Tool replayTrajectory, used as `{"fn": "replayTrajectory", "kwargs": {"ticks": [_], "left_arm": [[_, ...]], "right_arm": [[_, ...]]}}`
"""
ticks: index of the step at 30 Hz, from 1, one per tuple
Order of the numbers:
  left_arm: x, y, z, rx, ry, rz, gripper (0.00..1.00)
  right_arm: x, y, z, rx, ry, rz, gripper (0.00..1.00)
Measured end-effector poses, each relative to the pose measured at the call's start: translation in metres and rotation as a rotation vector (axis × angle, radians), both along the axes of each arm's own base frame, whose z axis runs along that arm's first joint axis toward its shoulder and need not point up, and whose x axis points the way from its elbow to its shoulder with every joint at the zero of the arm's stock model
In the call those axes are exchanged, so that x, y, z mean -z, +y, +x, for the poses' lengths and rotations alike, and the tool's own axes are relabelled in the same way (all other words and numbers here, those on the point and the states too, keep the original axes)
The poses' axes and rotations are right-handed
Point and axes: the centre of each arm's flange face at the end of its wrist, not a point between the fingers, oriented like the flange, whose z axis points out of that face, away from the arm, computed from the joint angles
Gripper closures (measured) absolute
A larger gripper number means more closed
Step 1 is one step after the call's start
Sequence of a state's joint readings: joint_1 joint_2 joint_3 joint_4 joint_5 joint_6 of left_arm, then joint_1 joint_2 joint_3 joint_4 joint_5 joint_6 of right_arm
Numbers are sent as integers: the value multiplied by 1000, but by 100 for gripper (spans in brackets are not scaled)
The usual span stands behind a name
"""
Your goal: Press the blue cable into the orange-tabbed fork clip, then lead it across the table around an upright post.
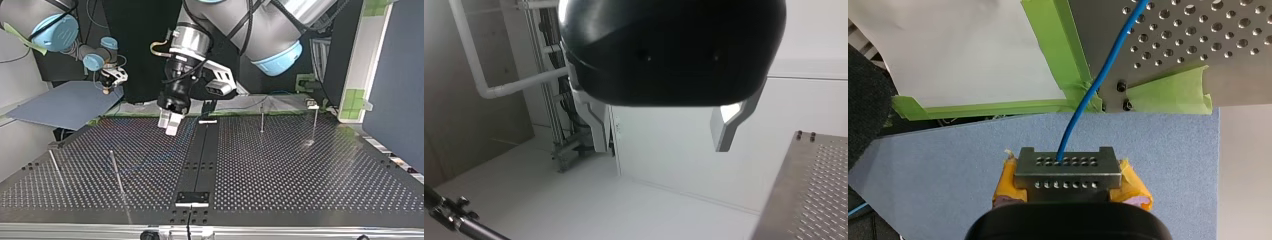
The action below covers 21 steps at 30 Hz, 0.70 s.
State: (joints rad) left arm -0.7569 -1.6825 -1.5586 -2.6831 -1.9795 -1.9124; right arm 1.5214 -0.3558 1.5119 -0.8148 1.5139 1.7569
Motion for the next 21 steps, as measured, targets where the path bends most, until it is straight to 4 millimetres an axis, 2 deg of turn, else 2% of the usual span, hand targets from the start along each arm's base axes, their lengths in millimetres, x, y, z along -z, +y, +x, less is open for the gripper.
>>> {"fn": "replayTrajectory", "kwargs": {"ticks": [4,8,11,21], "left_arm": [[33,-5,6,-2,23,21,0],[76,-10,12,-2,56,50,0],[99,-10,13,-4,70,60,0],[139,4,7,-63,94,60,0]], "right_arm": [[0,0,0,-4,-1,0,100],[0,0,1,-12,-3,0,100],[0,0,2,-13,-3,0,100],[0,0,3,-16,-3,0,100]]}}
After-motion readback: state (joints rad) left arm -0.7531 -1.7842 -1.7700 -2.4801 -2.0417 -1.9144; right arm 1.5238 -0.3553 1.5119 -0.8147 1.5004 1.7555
